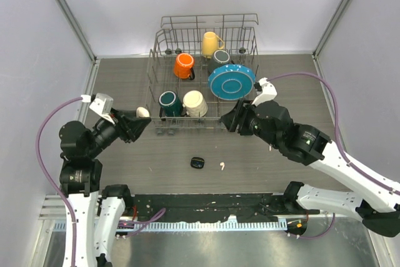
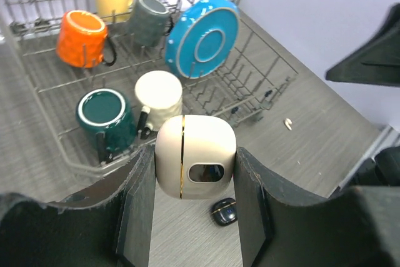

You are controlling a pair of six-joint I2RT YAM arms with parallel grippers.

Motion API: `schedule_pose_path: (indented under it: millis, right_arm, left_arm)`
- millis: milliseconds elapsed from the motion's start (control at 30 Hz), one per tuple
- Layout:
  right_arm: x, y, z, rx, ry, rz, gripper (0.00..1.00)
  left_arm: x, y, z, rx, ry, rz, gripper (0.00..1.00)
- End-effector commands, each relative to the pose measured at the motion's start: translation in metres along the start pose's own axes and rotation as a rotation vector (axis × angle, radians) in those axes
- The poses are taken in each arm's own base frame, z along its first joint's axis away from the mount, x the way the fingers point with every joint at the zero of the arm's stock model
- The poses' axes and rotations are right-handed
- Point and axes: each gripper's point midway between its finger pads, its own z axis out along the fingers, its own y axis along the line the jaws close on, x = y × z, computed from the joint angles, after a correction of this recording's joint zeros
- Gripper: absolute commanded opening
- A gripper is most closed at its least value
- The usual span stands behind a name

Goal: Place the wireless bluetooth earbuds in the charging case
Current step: Pick up the charging case at the center of the board.

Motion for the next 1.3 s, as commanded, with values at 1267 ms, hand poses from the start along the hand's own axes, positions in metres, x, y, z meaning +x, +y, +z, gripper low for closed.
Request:
schedule_pose_path:
  millis: [1267]
  right_arm:
    - [0.015,0.095,-0.010,-0.405,0.226,0.036,0.57]
  left_arm:
    - [0.050,-0.144,0.084,0.409,0.164,0.544,0.00]
